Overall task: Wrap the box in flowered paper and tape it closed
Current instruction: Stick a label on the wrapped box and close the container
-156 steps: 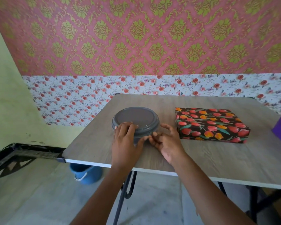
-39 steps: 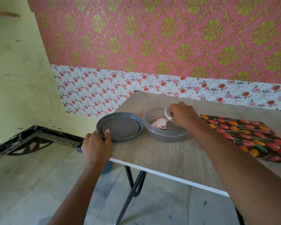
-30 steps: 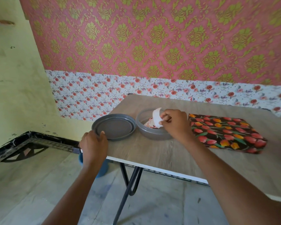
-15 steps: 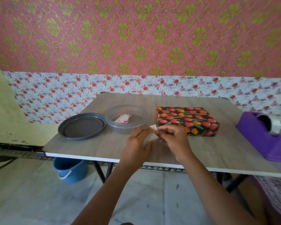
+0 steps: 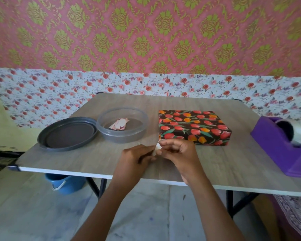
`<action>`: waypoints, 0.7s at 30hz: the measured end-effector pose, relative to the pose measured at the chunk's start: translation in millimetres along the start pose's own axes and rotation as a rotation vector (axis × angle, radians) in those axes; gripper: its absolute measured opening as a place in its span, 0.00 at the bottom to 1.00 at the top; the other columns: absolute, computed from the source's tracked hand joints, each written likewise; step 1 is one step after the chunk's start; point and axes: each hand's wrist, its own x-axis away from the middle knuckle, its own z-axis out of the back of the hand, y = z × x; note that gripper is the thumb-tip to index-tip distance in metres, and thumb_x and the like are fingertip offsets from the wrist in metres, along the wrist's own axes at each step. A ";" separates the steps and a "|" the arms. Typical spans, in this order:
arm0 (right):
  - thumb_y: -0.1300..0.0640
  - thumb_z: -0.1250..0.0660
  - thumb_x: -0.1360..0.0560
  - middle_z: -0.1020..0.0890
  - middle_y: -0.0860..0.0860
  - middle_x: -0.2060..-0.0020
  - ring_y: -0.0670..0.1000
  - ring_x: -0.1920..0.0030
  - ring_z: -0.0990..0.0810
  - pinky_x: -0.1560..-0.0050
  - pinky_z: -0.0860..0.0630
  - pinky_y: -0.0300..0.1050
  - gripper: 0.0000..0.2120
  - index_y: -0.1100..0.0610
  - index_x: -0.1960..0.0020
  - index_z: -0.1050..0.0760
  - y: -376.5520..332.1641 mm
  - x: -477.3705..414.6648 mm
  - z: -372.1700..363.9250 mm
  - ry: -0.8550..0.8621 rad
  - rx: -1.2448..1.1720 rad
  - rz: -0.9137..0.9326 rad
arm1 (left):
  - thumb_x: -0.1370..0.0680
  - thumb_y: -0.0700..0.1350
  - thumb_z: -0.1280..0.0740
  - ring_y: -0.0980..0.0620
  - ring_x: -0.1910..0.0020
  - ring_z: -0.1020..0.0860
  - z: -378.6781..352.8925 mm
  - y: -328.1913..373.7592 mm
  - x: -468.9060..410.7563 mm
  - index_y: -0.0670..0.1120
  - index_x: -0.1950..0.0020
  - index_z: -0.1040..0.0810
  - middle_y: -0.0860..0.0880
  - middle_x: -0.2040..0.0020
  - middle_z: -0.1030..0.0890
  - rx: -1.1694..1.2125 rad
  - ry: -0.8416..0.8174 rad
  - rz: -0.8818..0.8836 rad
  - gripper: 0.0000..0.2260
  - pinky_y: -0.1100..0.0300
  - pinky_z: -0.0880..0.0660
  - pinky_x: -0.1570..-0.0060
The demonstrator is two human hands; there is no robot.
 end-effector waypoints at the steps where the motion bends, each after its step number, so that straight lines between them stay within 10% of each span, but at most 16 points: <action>1: 0.70 0.22 0.31 0.12 0.51 0.59 0.49 0.56 0.13 0.52 0.20 0.40 0.14 0.54 0.52 0.15 0.3 0.0 0.1 -0.001 0.002 -0.001 | 0.26 0.37 0.26 0.59 0.57 0.19 0.6 -0.2 0.1 0.49 0.44 0.14 0.56 0.54 0.14 0.011 -0.009 0.015 0.13 0.64 0.22 0.54; 21: 0.70 0.25 0.28 0.12 0.57 0.58 0.53 0.56 0.15 0.53 0.20 0.41 0.10 0.63 0.48 0.16 6.8 -1.9 3.2 -0.044 -0.028 0.038 | 0.23 0.43 0.27 0.55 0.49 0.17 15.2 2.1 -1.1 0.48 0.41 0.15 0.56 0.48 0.14 0.332 -0.071 0.202 0.11 0.66 0.23 0.50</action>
